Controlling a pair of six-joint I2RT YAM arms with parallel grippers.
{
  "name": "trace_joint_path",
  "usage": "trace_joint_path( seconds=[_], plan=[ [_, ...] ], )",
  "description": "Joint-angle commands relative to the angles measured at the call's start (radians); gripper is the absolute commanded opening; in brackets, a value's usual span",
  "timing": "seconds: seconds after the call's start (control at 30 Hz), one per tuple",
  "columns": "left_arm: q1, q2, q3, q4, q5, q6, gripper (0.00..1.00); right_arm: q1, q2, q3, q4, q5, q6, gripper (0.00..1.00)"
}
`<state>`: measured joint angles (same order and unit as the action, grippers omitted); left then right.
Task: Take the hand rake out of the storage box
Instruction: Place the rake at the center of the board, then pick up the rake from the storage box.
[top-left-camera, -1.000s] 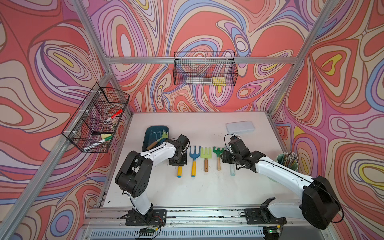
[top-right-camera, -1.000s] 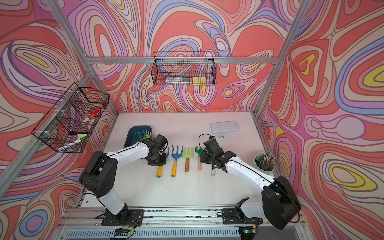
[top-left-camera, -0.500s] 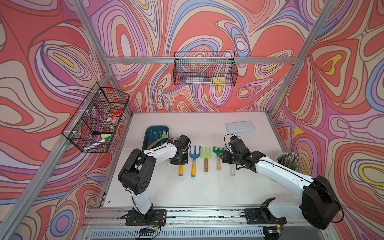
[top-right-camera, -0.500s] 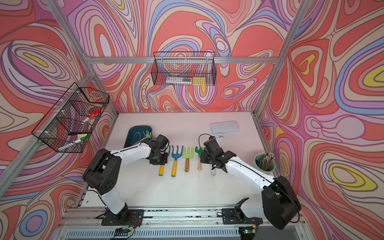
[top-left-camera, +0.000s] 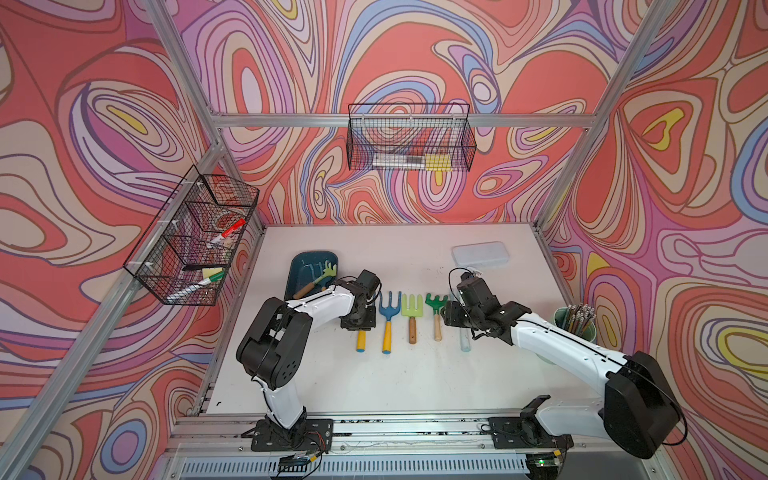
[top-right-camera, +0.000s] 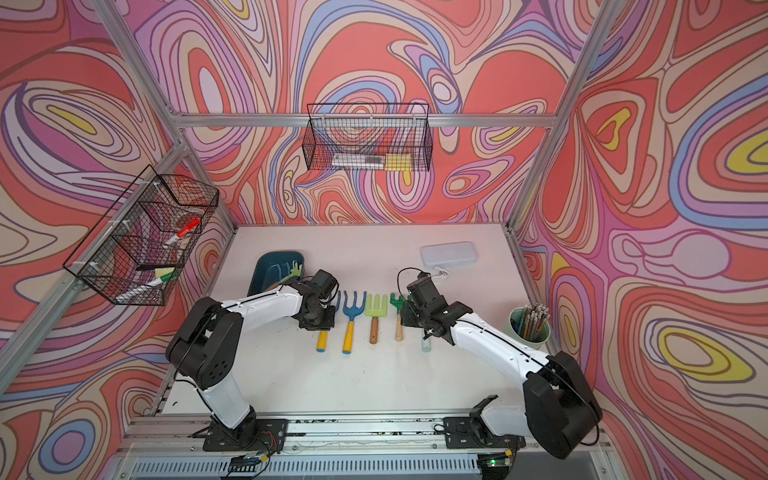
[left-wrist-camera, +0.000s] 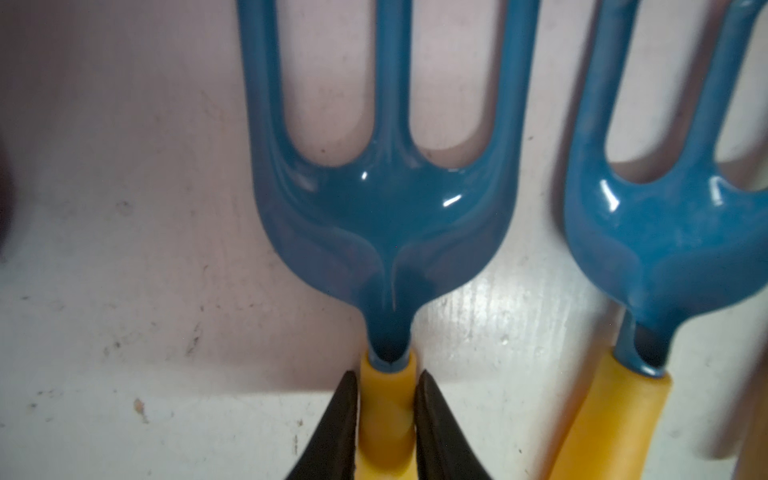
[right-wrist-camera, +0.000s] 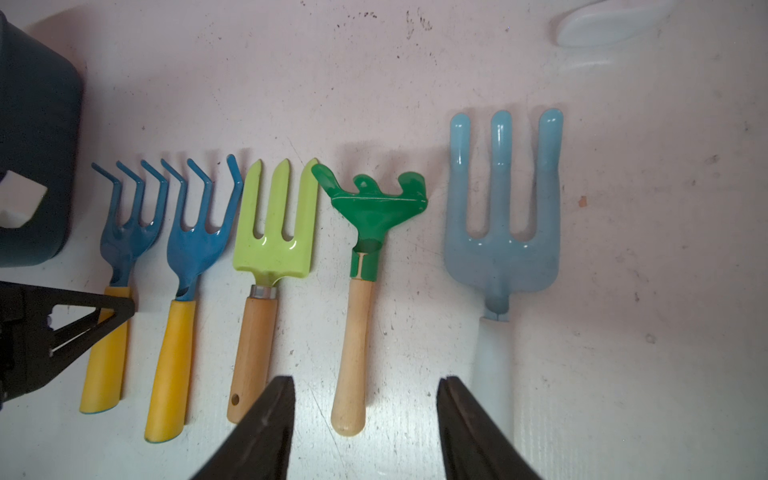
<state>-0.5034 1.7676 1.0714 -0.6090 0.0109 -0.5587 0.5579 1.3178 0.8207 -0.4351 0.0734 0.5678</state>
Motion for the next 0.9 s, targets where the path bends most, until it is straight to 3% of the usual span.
trace_joint_path(
  seconds=[0.0,0.27,0.43,0.67,0.87],
  plan=[
    [0.001,-0.020,0.024,-0.071,-0.035,-0.010,0.33,0.008,-0.012,0.010,-0.002,0.008,-0.009,0.57],
    [0.001,-0.055,0.124,-0.166,-0.052,0.015,0.45,0.007,-0.012,0.014,-0.003,0.009,-0.009,0.57],
    [0.019,-0.089,0.254,-0.258,-0.144,0.057,0.48,0.007,-0.005,0.018,-0.004,0.006,-0.015,0.57],
    [0.241,-0.037,0.500,-0.324,-0.111,0.173,0.52,0.007,-0.015,0.031,-0.023,0.012,-0.026,0.57],
    [0.365,0.067,0.548,-0.329,-0.154,0.252,0.52,0.007,-0.008,0.032,-0.018,0.016,-0.032,0.57]
  ],
)
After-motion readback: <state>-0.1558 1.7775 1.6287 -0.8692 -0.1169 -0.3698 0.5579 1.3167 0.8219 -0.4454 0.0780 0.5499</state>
